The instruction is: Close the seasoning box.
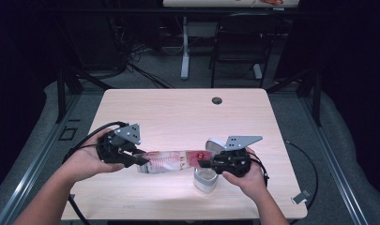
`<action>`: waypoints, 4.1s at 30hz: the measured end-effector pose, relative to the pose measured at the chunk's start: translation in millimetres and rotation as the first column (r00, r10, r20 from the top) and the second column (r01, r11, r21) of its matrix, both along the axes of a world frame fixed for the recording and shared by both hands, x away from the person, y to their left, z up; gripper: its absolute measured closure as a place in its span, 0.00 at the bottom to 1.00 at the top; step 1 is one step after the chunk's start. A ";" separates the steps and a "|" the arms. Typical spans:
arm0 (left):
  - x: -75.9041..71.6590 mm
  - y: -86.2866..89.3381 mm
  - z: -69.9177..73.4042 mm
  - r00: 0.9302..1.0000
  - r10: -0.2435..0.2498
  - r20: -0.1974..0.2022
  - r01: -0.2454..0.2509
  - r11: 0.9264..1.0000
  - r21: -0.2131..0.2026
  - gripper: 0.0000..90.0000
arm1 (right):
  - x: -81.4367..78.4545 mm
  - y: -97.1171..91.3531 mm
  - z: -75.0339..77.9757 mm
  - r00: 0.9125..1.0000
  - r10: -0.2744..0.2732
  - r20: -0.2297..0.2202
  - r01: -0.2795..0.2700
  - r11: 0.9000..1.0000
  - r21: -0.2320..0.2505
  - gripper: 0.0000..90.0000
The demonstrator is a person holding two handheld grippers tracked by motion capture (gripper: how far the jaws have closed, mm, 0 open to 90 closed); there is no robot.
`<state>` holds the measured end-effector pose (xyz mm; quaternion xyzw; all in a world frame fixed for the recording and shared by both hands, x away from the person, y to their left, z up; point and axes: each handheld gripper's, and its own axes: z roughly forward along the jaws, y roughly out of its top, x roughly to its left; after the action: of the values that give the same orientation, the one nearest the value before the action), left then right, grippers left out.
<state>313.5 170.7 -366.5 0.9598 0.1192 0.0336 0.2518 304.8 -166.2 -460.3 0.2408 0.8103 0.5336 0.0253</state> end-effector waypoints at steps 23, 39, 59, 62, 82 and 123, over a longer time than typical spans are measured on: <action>3.6 -7.1 9.4 1.000 -0.013 0.006 0.013 1.000 0.004 0.86 | 3.5 -0.1 -10.8 1.000 0.016 -0.024 -0.017 0.999 -0.042 0.86; 5.0 -13.5 17.3 1.000 -0.028 0.010 0.028 1.000 0.002 0.86 | 5.2 -3.9 -11.2 0.996 0.041 -0.076 -0.040 0.999 0.016 0.93; 5.7 -23.0 26.4 0.999 -0.039 0.024 0.039 0.999 0.012 0.86 | 4.0 -3.7 -12.1 0.998 0.023 -0.067 -0.024 1.000 -0.014 0.91; 6.0 -23.6 26.9 0.999 -0.040 0.027 0.040 0.999 0.008 0.86 | 4.2 -3.7 -12.3 0.997 0.024 -0.067 -0.025 1.000 -0.015 0.91; 8.0 -28.6 31.1 0.998 -0.050 0.034 0.050 0.999 0.005 0.87 | 4.8 -4.8 -13.9 0.997 0.017 -0.070 -0.018 1.000 -0.012 0.91; 10.8 -40.2 38.9 0.997 -0.067 0.039 0.067 0.998 0.007 0.88 | 5.2 -7.2 -15.8 0.998 0.012 -0.068 -0.013 1.000 -0.014 0.91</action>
<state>324.3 130.6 -327.6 0.9632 0.0819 0.0441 0.2522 310.0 -173.4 -476.1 0.2534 0.8160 0.5195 -0.0039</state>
